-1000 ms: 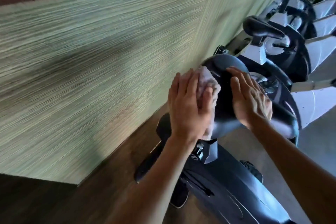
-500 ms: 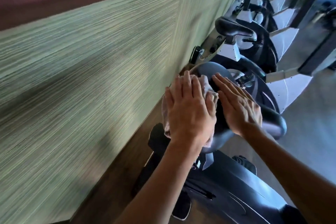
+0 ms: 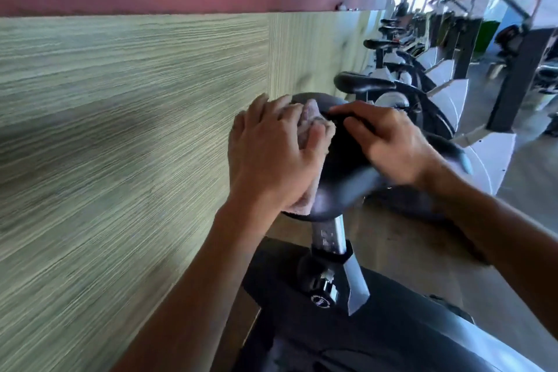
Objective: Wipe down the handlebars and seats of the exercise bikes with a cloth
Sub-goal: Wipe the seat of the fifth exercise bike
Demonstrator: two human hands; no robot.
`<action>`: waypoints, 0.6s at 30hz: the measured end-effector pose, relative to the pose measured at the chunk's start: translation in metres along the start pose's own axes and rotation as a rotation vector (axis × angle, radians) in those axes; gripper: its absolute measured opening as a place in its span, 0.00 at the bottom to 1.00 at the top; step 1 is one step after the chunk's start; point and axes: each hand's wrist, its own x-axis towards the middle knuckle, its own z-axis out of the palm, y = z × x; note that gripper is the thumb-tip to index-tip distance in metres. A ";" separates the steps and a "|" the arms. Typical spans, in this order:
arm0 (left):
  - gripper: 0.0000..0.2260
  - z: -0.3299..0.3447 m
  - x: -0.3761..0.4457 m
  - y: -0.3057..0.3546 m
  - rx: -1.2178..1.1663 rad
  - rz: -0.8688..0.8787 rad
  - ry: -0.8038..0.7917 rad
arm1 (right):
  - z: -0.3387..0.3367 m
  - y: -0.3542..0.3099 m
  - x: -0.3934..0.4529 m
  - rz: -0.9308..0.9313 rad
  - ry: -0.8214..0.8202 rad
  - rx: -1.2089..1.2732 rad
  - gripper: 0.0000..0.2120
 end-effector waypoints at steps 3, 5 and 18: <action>0.19 0.015 -0.030 -0.003 0.055 0.173 0.336 | -0.019 0.022 -0.025 -0.126 -0.034 -0.141 0.19; 0.19 0.026 -0.038 -0.004 0.125 0.274 0.506 | -0.028 0.050 -0.042 -0.131 0.044 -0.234 0.18; 0.36 0.132 -0.038 0.083 1.084 0.408 0.538 | -0.009 0.110 -0.056 -0.213 0.366 0.142 0.17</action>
